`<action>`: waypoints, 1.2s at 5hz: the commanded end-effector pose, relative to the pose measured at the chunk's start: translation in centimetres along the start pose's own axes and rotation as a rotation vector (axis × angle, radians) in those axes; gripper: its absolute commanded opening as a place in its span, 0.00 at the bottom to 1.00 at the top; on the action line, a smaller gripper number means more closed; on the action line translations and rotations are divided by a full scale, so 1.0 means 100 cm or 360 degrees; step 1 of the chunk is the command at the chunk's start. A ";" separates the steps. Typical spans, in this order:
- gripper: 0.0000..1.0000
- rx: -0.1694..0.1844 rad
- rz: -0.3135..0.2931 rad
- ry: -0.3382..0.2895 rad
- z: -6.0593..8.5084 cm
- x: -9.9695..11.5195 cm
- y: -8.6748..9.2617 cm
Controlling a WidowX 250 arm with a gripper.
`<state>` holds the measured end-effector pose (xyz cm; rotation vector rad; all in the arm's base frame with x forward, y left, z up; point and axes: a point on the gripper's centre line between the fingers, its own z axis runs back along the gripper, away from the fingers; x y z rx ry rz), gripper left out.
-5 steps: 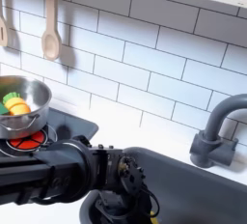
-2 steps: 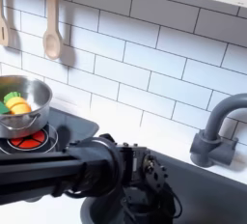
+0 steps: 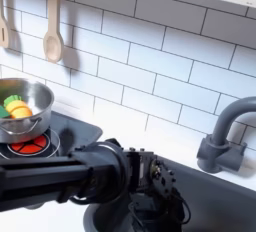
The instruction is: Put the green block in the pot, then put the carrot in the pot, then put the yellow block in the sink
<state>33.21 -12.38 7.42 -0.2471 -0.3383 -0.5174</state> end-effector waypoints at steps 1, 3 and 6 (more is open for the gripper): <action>1.00 0.0019 -0.0004 -0.0087 0.019 -0.007 -0.003; 1.00 0.0033 0.0031 -0.0222 0.039 -0.008 -0.001; 1.00 0.0066 -0.0019 -0.0339 0.069 -0.006 -0.003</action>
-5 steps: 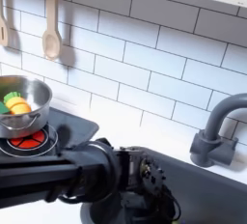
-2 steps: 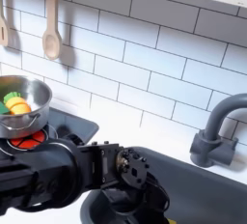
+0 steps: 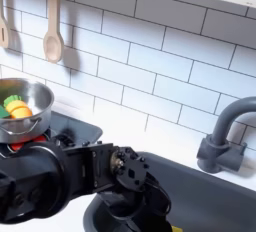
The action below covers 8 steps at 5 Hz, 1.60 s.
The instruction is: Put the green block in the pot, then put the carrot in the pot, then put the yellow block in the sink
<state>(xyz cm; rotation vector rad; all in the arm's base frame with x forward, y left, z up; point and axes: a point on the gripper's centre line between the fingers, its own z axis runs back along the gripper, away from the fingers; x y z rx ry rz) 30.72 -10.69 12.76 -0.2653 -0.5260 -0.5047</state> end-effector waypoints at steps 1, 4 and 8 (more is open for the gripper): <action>1.00 0.0024 0.0030 -0.0103 0.012 0.005 0.010; 1.00 0.0118 0.0172 -0.0275 0.029 0.019 0.041; 1.00 0.0351 0.0340 -0.0575 0.089 0.029 0.092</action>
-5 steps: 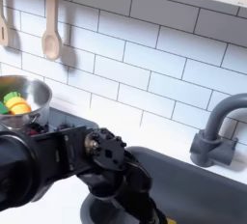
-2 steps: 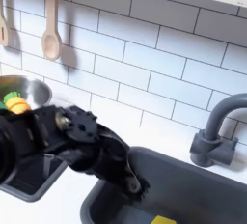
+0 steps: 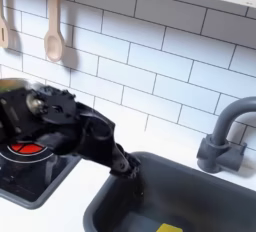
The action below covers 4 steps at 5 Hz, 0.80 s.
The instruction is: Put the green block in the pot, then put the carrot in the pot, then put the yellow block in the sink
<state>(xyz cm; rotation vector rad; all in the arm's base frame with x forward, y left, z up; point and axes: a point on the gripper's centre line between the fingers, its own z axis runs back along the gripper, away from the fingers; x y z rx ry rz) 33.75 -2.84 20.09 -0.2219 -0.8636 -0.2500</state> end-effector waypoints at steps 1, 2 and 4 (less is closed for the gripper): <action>1.00 0.0185 0.0185 -0.0043 0.020 -0.002 0.049; 1.00 0.0173 0.0231 0.0048 0.023 -0.009 0.065; 1.00 0.0184 0.0221 -0.0007 0.029 -0.001 0.064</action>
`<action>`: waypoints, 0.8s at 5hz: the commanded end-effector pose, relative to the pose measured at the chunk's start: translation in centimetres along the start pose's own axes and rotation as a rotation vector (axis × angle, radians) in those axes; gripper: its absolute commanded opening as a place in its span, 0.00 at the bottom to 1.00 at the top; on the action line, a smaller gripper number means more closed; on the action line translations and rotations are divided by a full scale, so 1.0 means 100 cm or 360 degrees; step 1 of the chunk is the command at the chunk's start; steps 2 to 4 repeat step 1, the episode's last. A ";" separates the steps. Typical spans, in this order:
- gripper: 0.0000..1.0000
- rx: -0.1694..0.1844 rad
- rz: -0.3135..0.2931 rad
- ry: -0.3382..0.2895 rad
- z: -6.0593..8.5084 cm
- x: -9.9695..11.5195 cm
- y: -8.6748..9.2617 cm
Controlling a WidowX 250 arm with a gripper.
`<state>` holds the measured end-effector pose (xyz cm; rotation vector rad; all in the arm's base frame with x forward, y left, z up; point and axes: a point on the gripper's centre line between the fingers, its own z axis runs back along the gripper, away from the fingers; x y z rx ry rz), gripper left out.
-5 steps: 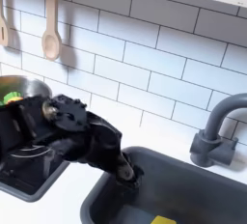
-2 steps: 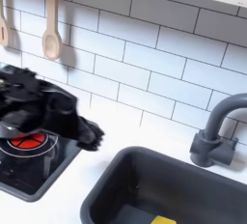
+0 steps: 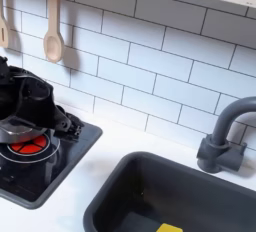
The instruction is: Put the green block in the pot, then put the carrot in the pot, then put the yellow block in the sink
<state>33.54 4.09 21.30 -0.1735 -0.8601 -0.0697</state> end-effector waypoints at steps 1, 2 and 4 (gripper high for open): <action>1.00 -0.0002 0.0001 -0.0002 0.000 0.000 0.000; 1.00 -0.0002 0.0001 -0.0002 0.000 0.000 0.000; 1.00 -0.0002 0.0001 -0.0002 0.000 0.000 0.000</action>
